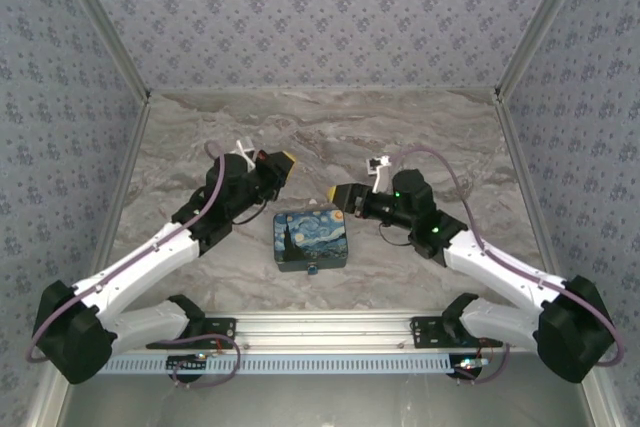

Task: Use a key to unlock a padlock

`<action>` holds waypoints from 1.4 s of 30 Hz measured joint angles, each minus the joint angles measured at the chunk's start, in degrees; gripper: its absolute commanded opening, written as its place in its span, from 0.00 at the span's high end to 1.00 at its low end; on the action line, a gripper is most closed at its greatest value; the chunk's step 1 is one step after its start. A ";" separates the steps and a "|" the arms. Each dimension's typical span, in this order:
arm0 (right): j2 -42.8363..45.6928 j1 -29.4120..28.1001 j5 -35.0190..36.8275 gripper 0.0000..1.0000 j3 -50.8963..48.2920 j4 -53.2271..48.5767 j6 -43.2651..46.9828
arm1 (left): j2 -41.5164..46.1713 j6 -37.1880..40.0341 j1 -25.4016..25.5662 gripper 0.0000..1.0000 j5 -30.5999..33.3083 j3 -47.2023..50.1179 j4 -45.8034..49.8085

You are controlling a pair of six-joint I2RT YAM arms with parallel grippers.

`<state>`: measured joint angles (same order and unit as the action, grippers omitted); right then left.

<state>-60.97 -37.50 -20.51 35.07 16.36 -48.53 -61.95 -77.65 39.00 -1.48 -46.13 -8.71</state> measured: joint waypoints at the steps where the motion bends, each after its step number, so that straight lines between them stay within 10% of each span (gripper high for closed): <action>1: 1.27 1.38 -1.46 0.42 -1.01 2.16 -0.04 | 0.39 3.93 -0.02 1.00 -0.52 -1.22 0.07; 14: 1.77 4.66 -12.74 0.37 0.17 21.44 -2.56 | 2.08 29.83 0.79 1.00 -11.91 -5.92 -1.07; 42: -7.28 0.76 -15.26 0.76 6.54 27.21 -6.32 | 1.49 33.73 2.38 1.00 -17.00 -6.69 -4.37</action>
<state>-68.25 -36.73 -35.77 41.60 43.57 -54.85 -60.47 -43.92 41.39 -18.48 -52.82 -13.08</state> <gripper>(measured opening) 0.264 0.061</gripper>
